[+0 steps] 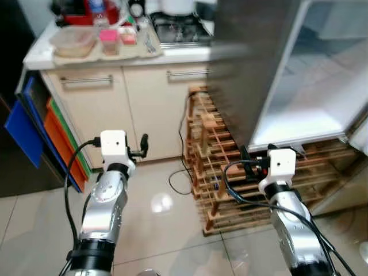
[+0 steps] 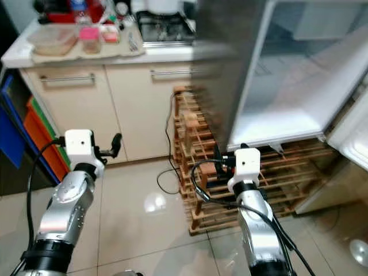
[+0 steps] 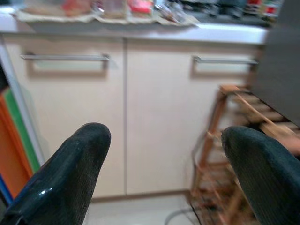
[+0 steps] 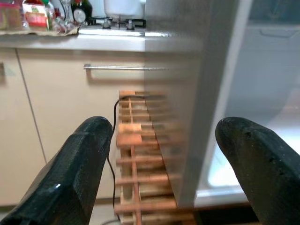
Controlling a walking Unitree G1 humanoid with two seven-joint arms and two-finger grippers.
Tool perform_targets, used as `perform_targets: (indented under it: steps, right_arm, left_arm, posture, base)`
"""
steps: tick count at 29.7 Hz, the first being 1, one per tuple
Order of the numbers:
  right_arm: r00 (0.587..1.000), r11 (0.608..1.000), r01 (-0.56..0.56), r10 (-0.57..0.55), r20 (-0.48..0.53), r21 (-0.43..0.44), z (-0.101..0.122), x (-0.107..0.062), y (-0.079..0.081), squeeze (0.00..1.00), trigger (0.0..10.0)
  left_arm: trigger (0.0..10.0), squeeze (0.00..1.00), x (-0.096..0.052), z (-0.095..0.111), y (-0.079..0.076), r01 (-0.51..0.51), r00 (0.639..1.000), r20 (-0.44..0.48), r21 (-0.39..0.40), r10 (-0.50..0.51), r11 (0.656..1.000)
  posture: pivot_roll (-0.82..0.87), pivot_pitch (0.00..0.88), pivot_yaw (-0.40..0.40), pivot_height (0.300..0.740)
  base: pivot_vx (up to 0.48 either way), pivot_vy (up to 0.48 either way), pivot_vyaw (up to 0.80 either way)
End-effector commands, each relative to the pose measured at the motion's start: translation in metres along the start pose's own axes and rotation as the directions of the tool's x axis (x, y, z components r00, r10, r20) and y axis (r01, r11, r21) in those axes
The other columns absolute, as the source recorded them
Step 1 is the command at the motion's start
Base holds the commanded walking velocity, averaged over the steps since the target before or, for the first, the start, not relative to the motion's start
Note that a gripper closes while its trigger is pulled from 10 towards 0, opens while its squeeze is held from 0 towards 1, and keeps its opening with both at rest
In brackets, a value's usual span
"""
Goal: Restocking fridge
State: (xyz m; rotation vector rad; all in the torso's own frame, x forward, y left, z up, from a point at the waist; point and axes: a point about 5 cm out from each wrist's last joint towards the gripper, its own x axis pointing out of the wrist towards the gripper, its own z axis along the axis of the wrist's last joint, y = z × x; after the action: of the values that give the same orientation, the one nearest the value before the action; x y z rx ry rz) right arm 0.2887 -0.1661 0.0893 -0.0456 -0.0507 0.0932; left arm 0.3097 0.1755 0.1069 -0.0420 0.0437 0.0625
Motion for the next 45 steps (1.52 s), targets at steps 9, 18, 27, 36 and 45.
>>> perform_targets:
  steps: [9,18,27,36,45]
  right_arm:
    - [0.999,0.999,0.025,-0.024,-0.033,0.039,-0.008,-0.004,-0.004,0.0,10.0]
    - [0.999,0.998,0.013,-0.011,-0.043,0.058,-0.01,-0.001,-0.002,0.0,10.0]
    - [0.999,0.998,-0.013,0.016,-0.035,0.064,-0.01,0.002,0.01,0.0,10.0]
    - [1.0,0.998,0.001,-0.001,-0.008,0.064,-0.006,0.006,0.013,0.0,10.0]
    - [0.997,1.0,0.027,-0.027,0.076,0.002,0.012,0.014,0.01,0.0,10.0]
  left_arm:
    - [10.0,0.0,0.004,0.013,-0.005,-0.014,0.998,0.065,-0.046,0.017,0.999]
    - [10.0,0.0,0.007,0.019,-0.003,-0.021,0.996,0.083,-0.039,0.024,0.999]
    - [10.0,0.0,0.02,0.031,0.002,-0.029,0.996,0.09,0.004,0.029,1.0]
    - [10.0,0.0,0.025,0.033,-0.012,0.042,0.995,0.093,0.055,-0.047,0.998]
    - [10.0,0.0,0.025,0.039,-0.036,0.154,0.979,0.128,0.053,-0.16,0.987]
  posture:
    - [0.07,0.0,0.001,0.74]
    - [0.09,0.0,0.0,0.74]
    - [0.1,0.0,0.015,0.74]
    - [0.1,0.0,0.025,0.74]
    - [0.09,0.0,0.025,0.74]
  base:
    - [0.272,0.355,0.0]
    - [0.0,0.48,0.0]
    - [0.096,0.366,0.0]
    - [0.475,0.0,0.35]
    - [0.053,0.0,0.0]
